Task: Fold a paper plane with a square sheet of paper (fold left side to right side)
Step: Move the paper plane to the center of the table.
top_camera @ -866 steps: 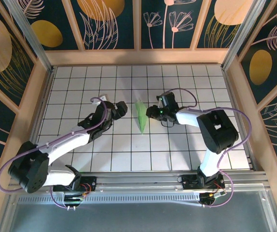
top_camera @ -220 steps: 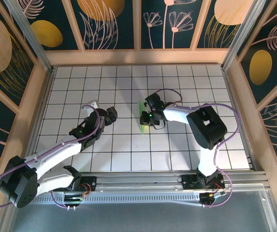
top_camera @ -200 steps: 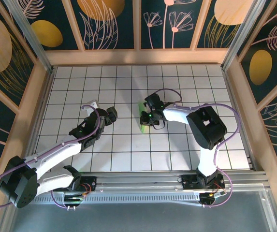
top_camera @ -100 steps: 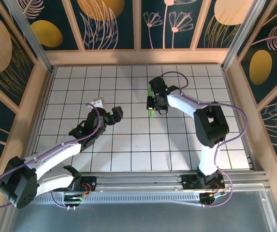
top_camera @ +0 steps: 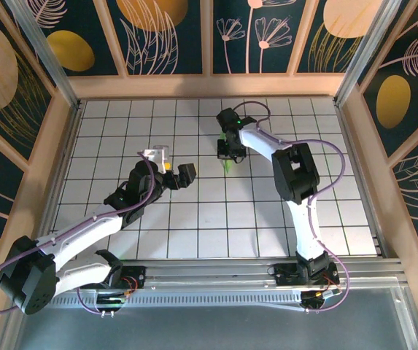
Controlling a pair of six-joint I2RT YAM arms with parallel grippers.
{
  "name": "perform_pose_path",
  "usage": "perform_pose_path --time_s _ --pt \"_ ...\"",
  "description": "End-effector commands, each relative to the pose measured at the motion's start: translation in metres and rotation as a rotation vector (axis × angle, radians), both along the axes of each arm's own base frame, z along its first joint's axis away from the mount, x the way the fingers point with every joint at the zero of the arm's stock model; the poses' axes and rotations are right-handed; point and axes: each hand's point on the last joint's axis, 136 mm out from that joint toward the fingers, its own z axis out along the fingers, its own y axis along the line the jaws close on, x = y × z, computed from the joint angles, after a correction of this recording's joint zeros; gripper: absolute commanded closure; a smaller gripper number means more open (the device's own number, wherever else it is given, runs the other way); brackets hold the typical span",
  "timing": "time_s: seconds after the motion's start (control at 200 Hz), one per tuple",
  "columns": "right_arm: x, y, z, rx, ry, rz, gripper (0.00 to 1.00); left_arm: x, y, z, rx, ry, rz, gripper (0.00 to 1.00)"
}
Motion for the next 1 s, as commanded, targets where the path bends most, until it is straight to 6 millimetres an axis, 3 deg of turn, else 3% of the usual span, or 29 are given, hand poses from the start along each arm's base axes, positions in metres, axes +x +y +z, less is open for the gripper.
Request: perform_pose_path --time_s 0.0,0.53,0.996 --pt "0.002 -0.007 -0.003 -0.053 0.020 0.006 0.96 0.000 -0.001 0.006 0.006 -0.021 -0.018 0.02" --pt "0.002 -0.011 -0.020 -0.074 0.052 -0.033 0.92 0.003 -0.004 -0.001 0.027 0.009 -0.025 0.01" --pt "0.000 -0.021 -0.028 -0.111 0.048 -0.081 0.75 0.003 0.000 -0.001 0.043 0.012 -0.004 0.01"
